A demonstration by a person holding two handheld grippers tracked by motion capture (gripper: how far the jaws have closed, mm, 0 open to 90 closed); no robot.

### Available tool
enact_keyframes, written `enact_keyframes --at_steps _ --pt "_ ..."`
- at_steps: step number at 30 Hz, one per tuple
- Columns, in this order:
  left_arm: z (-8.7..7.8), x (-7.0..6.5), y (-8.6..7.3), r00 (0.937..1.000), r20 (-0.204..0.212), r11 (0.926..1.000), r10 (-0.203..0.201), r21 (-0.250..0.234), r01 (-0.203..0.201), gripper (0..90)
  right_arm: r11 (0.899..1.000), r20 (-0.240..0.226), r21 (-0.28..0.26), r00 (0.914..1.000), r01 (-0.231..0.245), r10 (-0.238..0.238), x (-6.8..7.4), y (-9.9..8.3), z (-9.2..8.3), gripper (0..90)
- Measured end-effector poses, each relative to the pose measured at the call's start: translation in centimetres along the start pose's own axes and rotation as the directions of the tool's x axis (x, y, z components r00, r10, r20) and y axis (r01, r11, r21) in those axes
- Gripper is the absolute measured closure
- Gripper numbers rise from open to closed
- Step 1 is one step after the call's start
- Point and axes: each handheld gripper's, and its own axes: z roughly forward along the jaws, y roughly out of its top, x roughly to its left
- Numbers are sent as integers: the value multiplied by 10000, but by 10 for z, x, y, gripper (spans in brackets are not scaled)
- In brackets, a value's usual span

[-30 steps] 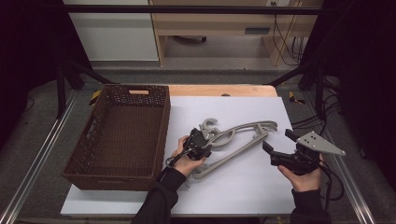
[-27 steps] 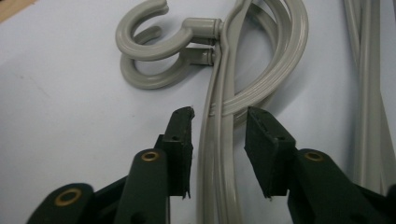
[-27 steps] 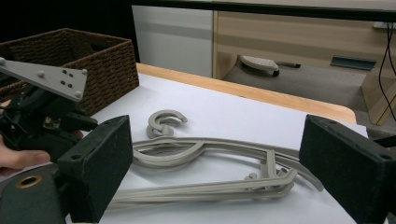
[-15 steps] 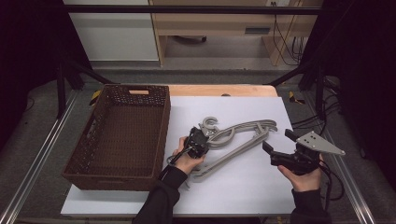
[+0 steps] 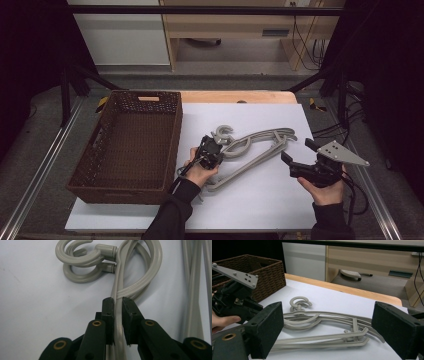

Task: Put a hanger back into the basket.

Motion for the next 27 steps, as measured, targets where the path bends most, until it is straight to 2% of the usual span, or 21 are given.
enact_keyframes --at_steps 6,9,15,18,22,25,27 --pt "-6 0 0 9998 214 9998 -47 -214 51 806 10000 3 5 10000 11 -11 0 0 0 107" --pt "-11 -1 1 9987 482 9991 -148 -400 167 807 10000 2 1 10000 28 -28 -1 0 0 108" --pt "-23 -3 3 9971 763 9959 -74 -895 142 810 10000 8 -47 10000 -35 35 -1 0 -1 109" --pt "-30 -4 4 9927 1186 9913 -231 -1261 382 813 10000 17 -53 10000 -35 35 -1 1 -2 109" --pt "-36 -6 6 9912 1322 9907 -29 -1342 208 816 10000 18 -55 10000 -54 54 -1 1 -2 109" --pt "-40 -10 7 9866 1625 9882 142 -1528 110 817 10000 2 -54 10000 -42 42 -1 1 -2 109" --pt "-40 -12 7 9864 1628 9882 214 -1534 39 817 10000 3 -55 10000 -46 46 -1 1 -2 109"
